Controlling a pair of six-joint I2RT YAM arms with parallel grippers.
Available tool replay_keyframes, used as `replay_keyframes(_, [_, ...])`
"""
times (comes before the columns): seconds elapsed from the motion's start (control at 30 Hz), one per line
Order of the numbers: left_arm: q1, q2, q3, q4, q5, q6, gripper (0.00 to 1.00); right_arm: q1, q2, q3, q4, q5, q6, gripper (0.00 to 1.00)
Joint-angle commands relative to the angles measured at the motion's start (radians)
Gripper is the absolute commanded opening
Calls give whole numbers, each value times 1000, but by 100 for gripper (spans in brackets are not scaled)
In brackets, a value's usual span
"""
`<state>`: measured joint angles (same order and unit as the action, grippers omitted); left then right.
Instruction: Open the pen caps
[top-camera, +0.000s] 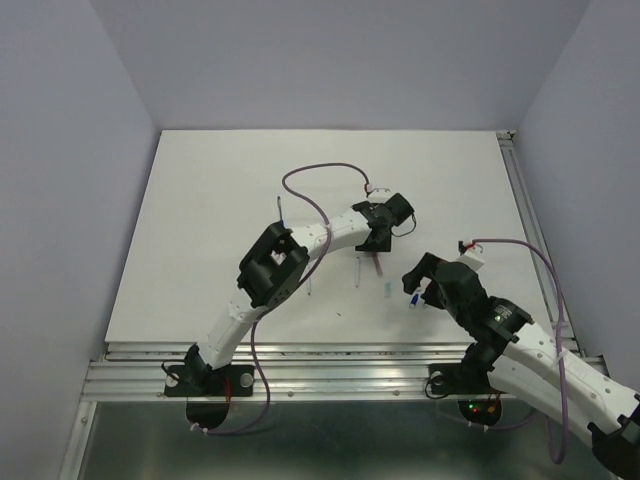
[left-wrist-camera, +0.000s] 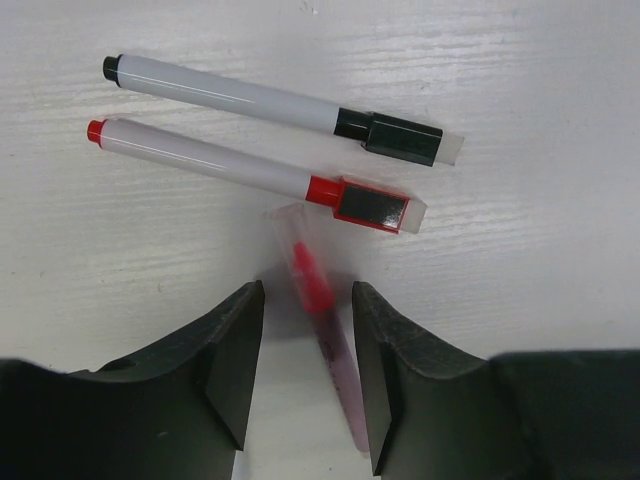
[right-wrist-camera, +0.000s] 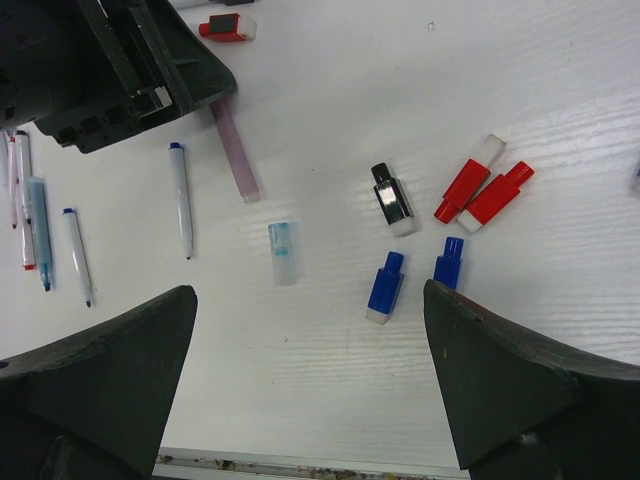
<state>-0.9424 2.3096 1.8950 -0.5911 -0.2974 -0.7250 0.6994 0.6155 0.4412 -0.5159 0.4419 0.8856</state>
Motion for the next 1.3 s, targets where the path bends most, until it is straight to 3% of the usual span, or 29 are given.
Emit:
replay_keyframes(0.0, [1, 33, 42, -47, -40, -31, 51, -8, -11, -24, 30, 38, -10, 100])
replay_keyframes(0.2, [8, 47, 52, -85, -55, -51, 45, -6, -23, -29, 28, 44, -5, 100])
replay_keyframes(0.43, [7, 14, -17, -61, -46, -45, 17, -8, -34, -30, 30, 70, -2, 100])
replay_keyframes(0.67, [8, -29, -54, -29, -32, -42, 1, -8, -33, -33, 36, 54, -10, 100])
replay_keyframes(0.9, [13, -177, -97, 53, -42, -48, 0, -8, -46, -25, 65, -75, -66, 100])
replay_keyframes(1.07, [13, -413, -313, 223, -42, -93, 0, -8, -37, -74, 255, -380, -160, 100])
replay_keyframes(1.17, [13, -528, -428, 278, -52, -140, 0, -8, 47, -82, 396, -520, -154, 100])
replay_keyframes(1.27, [13, -624, -529, 310, -71, -185, 0, -6, 150, -56, 500, -578, -155, 99])
